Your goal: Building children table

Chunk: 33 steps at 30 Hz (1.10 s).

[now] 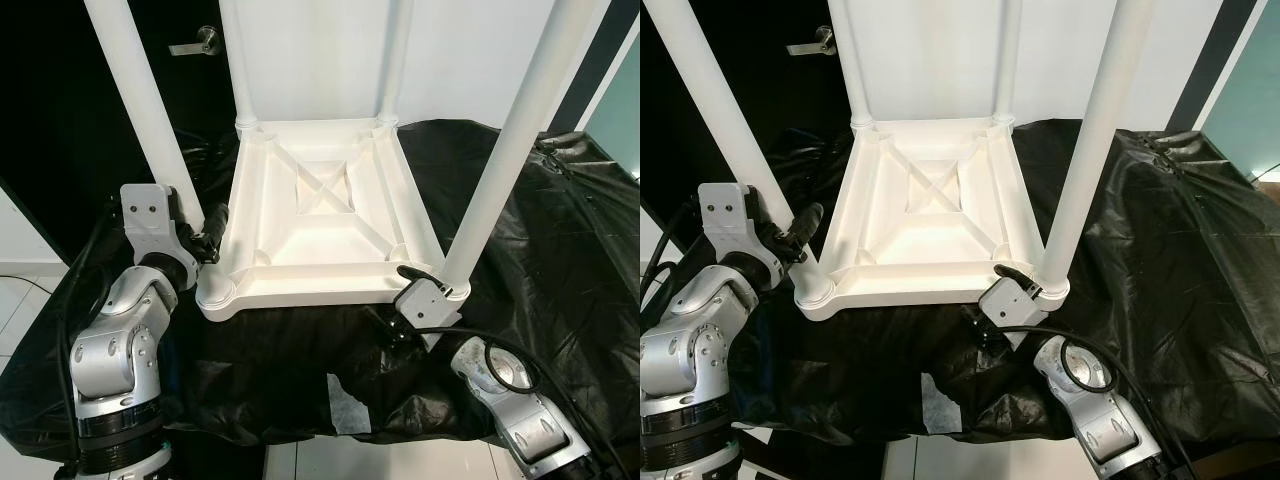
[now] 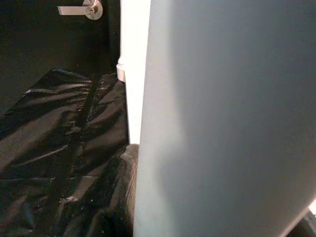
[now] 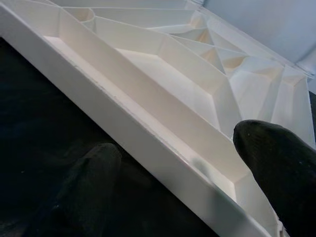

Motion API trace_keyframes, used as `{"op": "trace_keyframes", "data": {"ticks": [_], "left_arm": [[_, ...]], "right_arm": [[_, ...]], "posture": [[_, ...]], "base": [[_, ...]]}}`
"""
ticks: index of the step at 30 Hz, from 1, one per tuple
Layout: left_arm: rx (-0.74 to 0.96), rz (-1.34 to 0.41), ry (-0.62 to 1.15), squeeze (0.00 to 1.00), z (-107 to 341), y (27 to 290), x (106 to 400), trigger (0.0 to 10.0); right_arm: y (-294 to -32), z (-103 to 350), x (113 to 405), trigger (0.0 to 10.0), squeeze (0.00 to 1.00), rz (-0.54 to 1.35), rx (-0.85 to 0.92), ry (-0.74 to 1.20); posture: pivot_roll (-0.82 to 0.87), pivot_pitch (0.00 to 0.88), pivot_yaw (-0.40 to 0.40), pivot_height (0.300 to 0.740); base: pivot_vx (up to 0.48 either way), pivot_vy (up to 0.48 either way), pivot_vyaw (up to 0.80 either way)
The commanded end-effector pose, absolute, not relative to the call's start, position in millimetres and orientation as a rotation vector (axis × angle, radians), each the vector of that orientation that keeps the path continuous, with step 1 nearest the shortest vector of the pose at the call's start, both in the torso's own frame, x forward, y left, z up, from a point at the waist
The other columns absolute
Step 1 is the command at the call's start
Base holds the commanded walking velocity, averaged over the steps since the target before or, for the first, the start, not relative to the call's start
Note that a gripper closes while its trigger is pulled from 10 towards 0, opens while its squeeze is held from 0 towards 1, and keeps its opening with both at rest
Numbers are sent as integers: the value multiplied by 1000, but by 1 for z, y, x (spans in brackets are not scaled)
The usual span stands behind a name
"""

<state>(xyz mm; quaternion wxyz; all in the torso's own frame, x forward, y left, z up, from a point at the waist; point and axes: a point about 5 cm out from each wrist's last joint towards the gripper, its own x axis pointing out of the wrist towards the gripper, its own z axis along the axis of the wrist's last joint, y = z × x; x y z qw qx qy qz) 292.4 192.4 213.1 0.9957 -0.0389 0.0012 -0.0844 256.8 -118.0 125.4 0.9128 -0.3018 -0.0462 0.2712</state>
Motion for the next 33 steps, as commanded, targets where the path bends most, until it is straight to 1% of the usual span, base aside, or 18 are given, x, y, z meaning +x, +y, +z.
{"op": "trace_keyframes", "data": {"ticks": [1,6,19,20,21,22,23,25,26,27,31,32,33], "left_arm": [[-89,-91,7,0,216,195,294,10000],[-92,-90,5,0,217,195,293,10000],[-163,-102,16,0,212,190,292,10000],[-165,-101,18,0,211,190,292,7647],[-167,-101,20,0,210,189,292,8824],[-167,-101,20,0,210,189,292,8824],[-158,-97,23,0,209,189,293,5922],[-152,-95,26,0,208,189,293,5922],[-151,-92,27,0,207,189,293,2667],[-163,-90,27,0,207,189,292,0],[-232,-86,40,0,205,189,293,0],[-245,-82,46,0,204,189,293,4667],[-245,-82,46,0,204,189,293,4667]], "right_arm": [[-117,123,258,10000,0,571,-644,-94],[-117,122,257,10000,0,579,-658,-97],[-115,118,257,10000,0,598,-677,-92],[-115,118,257,10000,0,598,-677,-92],[-115,118,258,10000,0,598,-678,-92],[-115,118,258,10000,0,598,-678,-92],[-115,118,258,10000,0,597,-678,-91],[-116,118,258,10000,0,596,-679,-91],[-116,117,259,10000,0,594,-681,-90],[-116,117,259,10000,0,596,-691,-91],[-115,114,259,10000,0,618,-769,-100],[-114,113,259,10000,0,624,-783,-102],[-114,113,259,10000,0,624,-783,-102]], "posture": [[48,0,-20,740],[50,0,-23,740],[49,0,-29,740],[48,0,-29,740],[47,0,-28,740],[47,0,-28,740],[46,0,-28,740],[46,0,-28,740],[46,0,-28,740],[46,0,-27,740],[46,0,-26,740],[46,0,-26,740],[46,0,-26,740]], "base": [[0,0,0],[0,0,0],[0,0,0],[0,0,0],[0,0,0],[0,0,0],[0,0,0],[0,0,0],[0,0,0],[0,0,0],[0,0,0],[0,0,0],[0,0,0]]}}
